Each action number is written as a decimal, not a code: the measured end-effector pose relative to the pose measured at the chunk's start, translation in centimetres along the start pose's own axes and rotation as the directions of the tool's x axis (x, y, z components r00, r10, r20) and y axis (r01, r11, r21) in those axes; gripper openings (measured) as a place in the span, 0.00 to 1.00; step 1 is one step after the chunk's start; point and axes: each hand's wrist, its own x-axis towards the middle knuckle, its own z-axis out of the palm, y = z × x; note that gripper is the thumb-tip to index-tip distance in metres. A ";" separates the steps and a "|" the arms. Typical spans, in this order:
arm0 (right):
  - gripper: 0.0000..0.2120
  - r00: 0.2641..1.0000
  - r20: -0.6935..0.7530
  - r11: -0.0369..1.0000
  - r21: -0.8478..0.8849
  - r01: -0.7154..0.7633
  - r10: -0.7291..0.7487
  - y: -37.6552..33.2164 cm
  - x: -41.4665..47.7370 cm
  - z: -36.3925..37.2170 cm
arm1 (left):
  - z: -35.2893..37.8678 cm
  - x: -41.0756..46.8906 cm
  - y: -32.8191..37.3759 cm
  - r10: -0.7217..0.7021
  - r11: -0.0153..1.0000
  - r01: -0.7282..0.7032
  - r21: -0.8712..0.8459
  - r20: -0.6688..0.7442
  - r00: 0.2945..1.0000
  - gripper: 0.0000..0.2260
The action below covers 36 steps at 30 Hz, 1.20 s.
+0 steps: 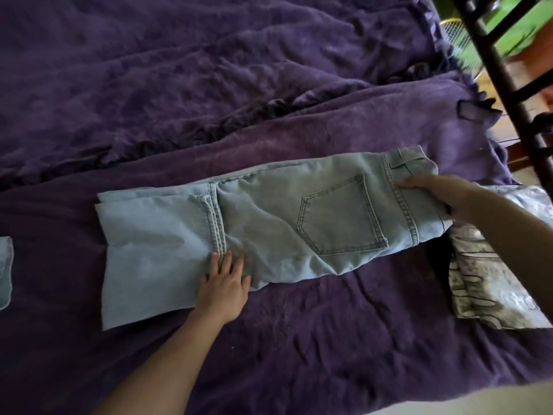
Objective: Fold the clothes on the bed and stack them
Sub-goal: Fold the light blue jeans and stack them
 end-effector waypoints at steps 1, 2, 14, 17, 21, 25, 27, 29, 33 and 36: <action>0.27 0.995 0.000 0.993 -0.075 0.096 -0.096 -1.4 -1.4 -0.4 | -0.2 -0.2 0.0 0.009 1.000 -0.009 -0.010 0.005 1.000 0.26; 0.20 0.979 0.022 0.961 -0.186 0.204 -0.204 -2.9 -2.8 -0.6 | -0.5 -0.4 -0.2 0.021 1.000 -0.021 -0.016 0.001 1.000 0.26; 0.11 0.697 0.492 0.526 -0.458 0.717 -0.522 -5.9 -7.6 27.3 | 0.2 -4.7 -4.5 -0.106 0.923 -0.102 -0.371 -0.499 0.860 0.13; 0.15 0.570 0.622 0.313 -0.480 0.820 -0.537 -5.0 -8.3 30.8 | 1.1 -5.7 -6.6 -0.128 0.922 -0.074 -0.381 -0.479 0.869 0.15; 0.13 0.213 0.184 0.145 -0.325 0.934 -0.960 -4.8 -9.5 27.2 | 0.4 -5.7 -6.8 -0.155 0.911 -0.056 -0.408 -0.464 0.872 0.20; 0.25 0.622 -0.043 0.556 -0.501 0.664 -0.782 -3.6 -4.6 21.4 | -2.9 -3.3 -2.6 -0.116 0.809 -0.178 -0.560 -0.449 0.886 0.23; 0.30 0.815 -0.066 0.695 -0.565 0.444 -0.575 -2.8 -1.7 20.5 | -4.5 -1.0 -0.1 -0.095 0.762 -0.181 -0.621 -0.385 0.918 0.27; 0.31 0.844 -0.031 0.692 -0.589 0.417 -0.535 -2.0 -0.3 20.3 | -6.2 0.8 1.7 -0.118 0.735 -0.131 -0.665 -0.316 0.941 0.20; 0.29 0.708 -0.058 0.628 -0.515 0.583 -0.704 -1.8 -0.9 20.4 | -5.4 -1.2 1.4 -0.016 0.677 -0.346 -0.650 -0.483 0.876 0.14; 0.30 0.590 -0.006 0.474 -0.601 0.644 -0.808 -2.1 -1.4 21.6 | -0.8 -4.7 -2.0 -0.092 0.744 -0.227 -0.628 -0.434 0.896 0.18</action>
